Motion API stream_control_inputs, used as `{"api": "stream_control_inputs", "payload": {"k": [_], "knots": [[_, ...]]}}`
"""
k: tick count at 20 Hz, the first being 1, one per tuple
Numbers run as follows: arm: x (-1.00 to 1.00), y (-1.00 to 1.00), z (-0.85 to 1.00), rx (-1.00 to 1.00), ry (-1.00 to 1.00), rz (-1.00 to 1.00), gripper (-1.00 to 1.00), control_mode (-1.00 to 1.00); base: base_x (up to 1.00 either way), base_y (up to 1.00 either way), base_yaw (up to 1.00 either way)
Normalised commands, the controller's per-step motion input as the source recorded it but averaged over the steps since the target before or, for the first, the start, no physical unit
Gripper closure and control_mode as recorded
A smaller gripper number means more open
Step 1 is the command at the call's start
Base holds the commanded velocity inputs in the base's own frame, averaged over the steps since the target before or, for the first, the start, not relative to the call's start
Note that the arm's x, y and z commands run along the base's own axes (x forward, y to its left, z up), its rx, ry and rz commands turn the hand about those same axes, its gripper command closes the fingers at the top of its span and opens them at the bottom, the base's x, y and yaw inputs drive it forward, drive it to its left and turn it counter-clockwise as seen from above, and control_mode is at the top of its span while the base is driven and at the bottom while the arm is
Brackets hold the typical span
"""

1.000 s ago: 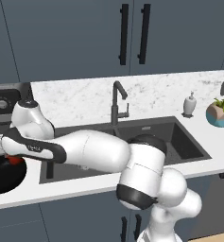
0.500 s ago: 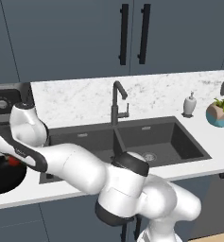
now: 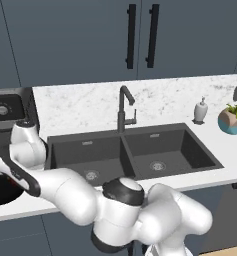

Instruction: Pick the bell pepper from the sink and place it in the bowl. Then pick the bowl and place it in the microwave. Then close the microwave door and press the start button.

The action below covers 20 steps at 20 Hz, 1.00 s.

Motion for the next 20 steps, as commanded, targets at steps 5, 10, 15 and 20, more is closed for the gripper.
{"api": "stream_control_inputs", "payload": {"k": [5,10,15,20], "knots": [[0.18,0.12,-0.36,0.0,0.0,0.0,1.0,-1.0,0.0,0.0,0.0],[0.24,0.1,-0.28,0.0,0.0,0.0,1.0,-1.0,0.0,0.0,0.0],[0.31,0.22,-0.25,0.0,0.0,0.0,1.0,-1.0,0.0,0.0,0.0],[0.3,0.26,-0.21,0.0,0.0,0.0,1.0,-1.0,0.0,0.0,0.0]]}}
